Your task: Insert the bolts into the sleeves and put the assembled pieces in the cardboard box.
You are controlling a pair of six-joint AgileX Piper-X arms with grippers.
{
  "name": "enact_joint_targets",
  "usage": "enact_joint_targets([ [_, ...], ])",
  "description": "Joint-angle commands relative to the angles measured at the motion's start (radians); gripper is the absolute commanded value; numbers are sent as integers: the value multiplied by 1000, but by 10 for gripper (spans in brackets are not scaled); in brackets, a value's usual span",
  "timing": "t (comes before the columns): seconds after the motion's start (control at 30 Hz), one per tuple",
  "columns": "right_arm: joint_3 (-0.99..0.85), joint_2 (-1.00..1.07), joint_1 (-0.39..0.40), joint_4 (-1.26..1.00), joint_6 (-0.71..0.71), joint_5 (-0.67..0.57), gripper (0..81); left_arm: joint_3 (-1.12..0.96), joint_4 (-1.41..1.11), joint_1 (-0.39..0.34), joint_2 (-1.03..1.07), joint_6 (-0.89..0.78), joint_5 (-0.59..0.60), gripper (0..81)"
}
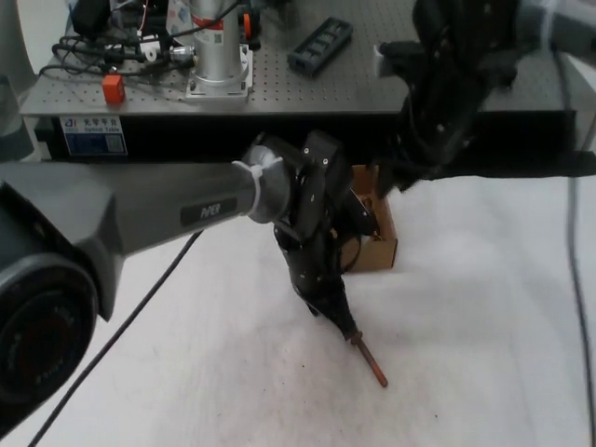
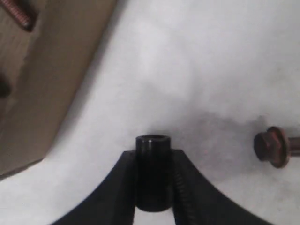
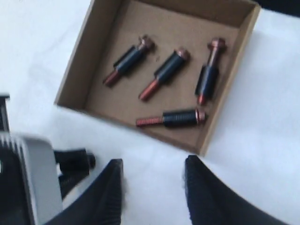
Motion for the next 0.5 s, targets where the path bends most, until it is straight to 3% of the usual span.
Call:
enact_joint_targets([
  [0.0,92,-62,11,8,7,-12,307,-1,40,13,-58,-69,-45,7],
  [0.2,297,-65,108,-86,23,-12,307,231,-26,84,-310,-237,-35,7],
  [0.33,313,6,190,-158,31,25,307,405,-147,85,-481,-271,-35,7],
  [0.47,313,57,224,-234,40,105,307,519,-180,85,-592,-325,-35,7],
])
